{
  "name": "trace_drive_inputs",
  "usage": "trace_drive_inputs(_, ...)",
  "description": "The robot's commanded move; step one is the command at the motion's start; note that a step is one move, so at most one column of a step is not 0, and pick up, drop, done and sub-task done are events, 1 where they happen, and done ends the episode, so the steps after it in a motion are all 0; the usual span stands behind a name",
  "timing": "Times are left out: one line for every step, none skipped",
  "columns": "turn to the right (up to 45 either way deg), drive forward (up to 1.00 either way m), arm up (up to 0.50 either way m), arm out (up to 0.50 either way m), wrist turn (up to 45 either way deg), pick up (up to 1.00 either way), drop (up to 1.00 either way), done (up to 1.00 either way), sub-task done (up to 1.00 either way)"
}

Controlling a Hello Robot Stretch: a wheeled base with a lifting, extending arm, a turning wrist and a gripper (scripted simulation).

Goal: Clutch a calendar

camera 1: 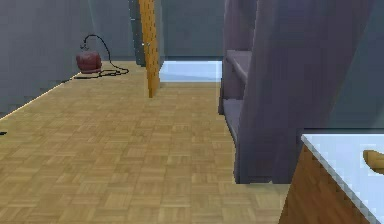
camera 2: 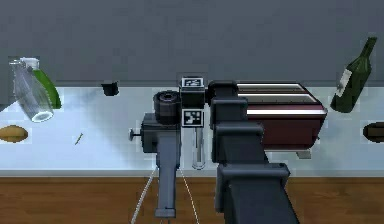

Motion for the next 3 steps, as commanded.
trace_drive_inputs(0.0,0.00,0.00,0.00,45.0,0.00,0.00,0.00,0.00)
trace_drive_inputs(0.0,0.00,0.00,0.00,45.0,0.00,0.00,0.00,0.00)
trace_drive_inputs(0.0,0.00,0.00,0.00,45.0,0.00,0.00,0.00,0.00)
